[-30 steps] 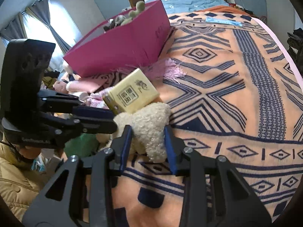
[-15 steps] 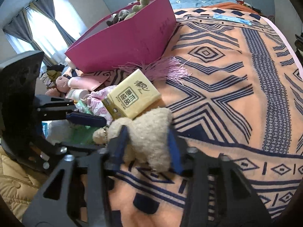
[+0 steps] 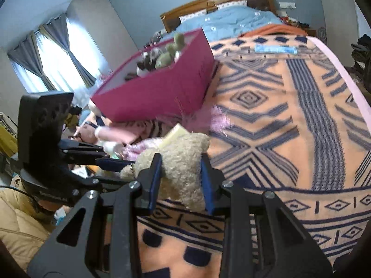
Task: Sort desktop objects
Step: 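Carry the cream plush over the magenta box with the right gripper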
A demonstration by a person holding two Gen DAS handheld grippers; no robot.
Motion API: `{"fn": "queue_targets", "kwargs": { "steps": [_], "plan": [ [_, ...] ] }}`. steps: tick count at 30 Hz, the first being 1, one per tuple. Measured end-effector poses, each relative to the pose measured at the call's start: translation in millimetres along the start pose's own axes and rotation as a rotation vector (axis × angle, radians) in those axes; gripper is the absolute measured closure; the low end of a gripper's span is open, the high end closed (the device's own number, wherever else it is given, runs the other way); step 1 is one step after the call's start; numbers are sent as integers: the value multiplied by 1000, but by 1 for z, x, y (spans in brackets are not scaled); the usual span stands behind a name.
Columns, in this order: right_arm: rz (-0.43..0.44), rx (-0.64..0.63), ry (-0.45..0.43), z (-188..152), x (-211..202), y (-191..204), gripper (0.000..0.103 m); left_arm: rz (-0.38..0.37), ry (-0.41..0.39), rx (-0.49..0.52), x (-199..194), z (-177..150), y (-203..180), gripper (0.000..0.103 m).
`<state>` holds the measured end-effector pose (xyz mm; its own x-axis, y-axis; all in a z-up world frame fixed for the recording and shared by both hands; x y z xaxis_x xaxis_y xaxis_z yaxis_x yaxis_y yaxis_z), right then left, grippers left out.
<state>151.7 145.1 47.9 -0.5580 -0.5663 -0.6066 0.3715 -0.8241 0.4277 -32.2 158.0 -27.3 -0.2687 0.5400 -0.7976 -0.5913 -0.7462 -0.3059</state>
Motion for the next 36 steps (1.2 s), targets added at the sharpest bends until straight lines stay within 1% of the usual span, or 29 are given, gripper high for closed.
{"fn": "queue_targets", "kwargs": {
  "steps": [1, 4, 9, 11, 12, 13, 15, 21, 23, 31, 36],
  "plan": [
    [4, -3, -11, 3, -2, 3, 69, 0, -10, 2, -4, 0, 0, 59],
    [24, -12, -42, 13, -4, 13, 69, 17, -46, 11, -16, 6, 0, 59],
    [56, -25, -95, 32, -1, 27, 69, 48, -105, -26, -35, 16, 14, 59],
    [68, -30, -111, 39, 2, 32, 69, 57, -123, -39, -39, 19, 21, 61],
    [76, -33, -115, 42, 4, 34, 69, 65, -133, -43, -41, 21, 23, 65],
    [84, -37, -118, 45, 6, 37, 69, 74, -141, -42, -45, 22, 27, 67],
    [90, -44, -124, 50, 11, 41, 69, 86, -156, -50, -49, 24, 33, 68],
    [112, -63, -143, 69, 24, 54, 69, 125, -182, -57, -65, 34, 50, 68],
    [118, -74, -150, 77, 28, 59, 68, 127, -187, -66, -68, 39, 57, 68],
    [109, -131, -159, 106, 48, 72, 68, 160, -201, -91, -77, 56, 84, 68],
    [108, -153, -161, 123, 57, 78, 68, 158, -210, -103, -82, 67, 98, 68]
  ]
}}
Point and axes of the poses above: each gripper's, at about its wrist camera, not at the fingertips, and x roughly the way its jaws point, y to its left, z to its top, the point moved 1 cm from there along x, roughly the way its jaws point, and after that the axes turned 3 degrees about x, right-handed, at the moved point
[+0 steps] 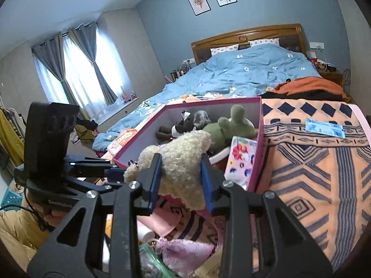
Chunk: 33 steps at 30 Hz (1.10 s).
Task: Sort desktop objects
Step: 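Carry the cream plush over the magenta box with the right gripper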
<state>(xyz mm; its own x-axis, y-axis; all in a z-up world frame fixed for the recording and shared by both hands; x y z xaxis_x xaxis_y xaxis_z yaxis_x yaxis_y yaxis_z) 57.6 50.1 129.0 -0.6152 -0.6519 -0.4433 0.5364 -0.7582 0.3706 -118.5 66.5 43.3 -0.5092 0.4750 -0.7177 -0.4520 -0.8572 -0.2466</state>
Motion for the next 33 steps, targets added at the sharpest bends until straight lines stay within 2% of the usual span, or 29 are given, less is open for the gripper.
{"fn": "queue_targets", "kwargs": {
  "steps": [19, 33],
  "plan": [
    [-8, -26, -11, 52, 37, -11, 68, 48, -30, 4, 9, 50, 28, 68],
    [-33, -23, -24, 73, 58, -28, 68, 54, -23, -6, 27, 78, 43, 68]
  ]
}}
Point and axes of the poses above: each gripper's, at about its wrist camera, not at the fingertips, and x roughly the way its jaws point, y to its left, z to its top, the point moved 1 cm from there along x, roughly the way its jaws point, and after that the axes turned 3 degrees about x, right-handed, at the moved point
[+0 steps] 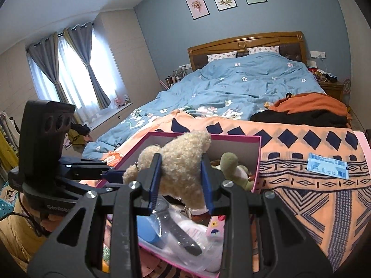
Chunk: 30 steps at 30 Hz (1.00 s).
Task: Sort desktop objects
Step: 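Carry the cream plush over the magenta box with the right gripper, then lower the cream plush into the box and open the right gripper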
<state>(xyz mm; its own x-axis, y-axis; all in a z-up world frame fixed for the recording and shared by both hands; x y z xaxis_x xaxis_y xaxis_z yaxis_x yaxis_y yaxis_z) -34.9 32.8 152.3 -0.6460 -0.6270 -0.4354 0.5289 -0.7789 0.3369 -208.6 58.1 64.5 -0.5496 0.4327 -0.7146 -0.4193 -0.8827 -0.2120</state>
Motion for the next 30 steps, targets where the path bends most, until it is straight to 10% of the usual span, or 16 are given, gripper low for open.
{"fn": "queue_targets", "kwargs": {
  "steps": [30],
  "plan": [
    [-8, 23, 7, 20, 36, -30, 68, 3, 15, -9, 22, 19, 14, 68]
  ]
}}
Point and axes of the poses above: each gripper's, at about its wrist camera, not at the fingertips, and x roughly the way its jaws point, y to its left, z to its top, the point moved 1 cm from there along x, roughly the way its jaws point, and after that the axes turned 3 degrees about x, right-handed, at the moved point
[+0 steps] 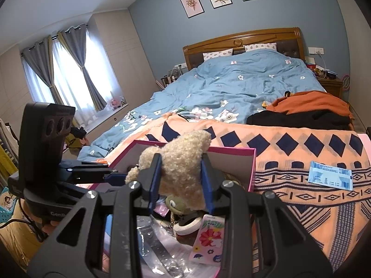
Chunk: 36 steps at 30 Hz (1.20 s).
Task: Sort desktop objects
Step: 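Lower the cream plush into the box and open the right gripper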
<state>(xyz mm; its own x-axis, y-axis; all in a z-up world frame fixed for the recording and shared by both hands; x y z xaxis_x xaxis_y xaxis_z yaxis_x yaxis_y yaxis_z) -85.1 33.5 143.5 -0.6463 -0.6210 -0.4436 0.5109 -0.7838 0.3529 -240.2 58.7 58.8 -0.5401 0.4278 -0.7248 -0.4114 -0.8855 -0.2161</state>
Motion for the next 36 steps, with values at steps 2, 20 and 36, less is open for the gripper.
{"fn": "queue_targets", "kwargs": {
  "steps": [2, 20, 36],
  "plan": [
    [-1, -1, 2, 0, 1, -1, 68, 1, 0, 0, 0, 0, 0, 68],
    [-13, 6, 29, 14, 24, -14, 68, 17, 14, -10, 26, 26, 15, 68],
    [-57, 43, 123, 18, 57, -38, 67, 22, 84, -47, 61, 29, 30, 68]
  ]
}}
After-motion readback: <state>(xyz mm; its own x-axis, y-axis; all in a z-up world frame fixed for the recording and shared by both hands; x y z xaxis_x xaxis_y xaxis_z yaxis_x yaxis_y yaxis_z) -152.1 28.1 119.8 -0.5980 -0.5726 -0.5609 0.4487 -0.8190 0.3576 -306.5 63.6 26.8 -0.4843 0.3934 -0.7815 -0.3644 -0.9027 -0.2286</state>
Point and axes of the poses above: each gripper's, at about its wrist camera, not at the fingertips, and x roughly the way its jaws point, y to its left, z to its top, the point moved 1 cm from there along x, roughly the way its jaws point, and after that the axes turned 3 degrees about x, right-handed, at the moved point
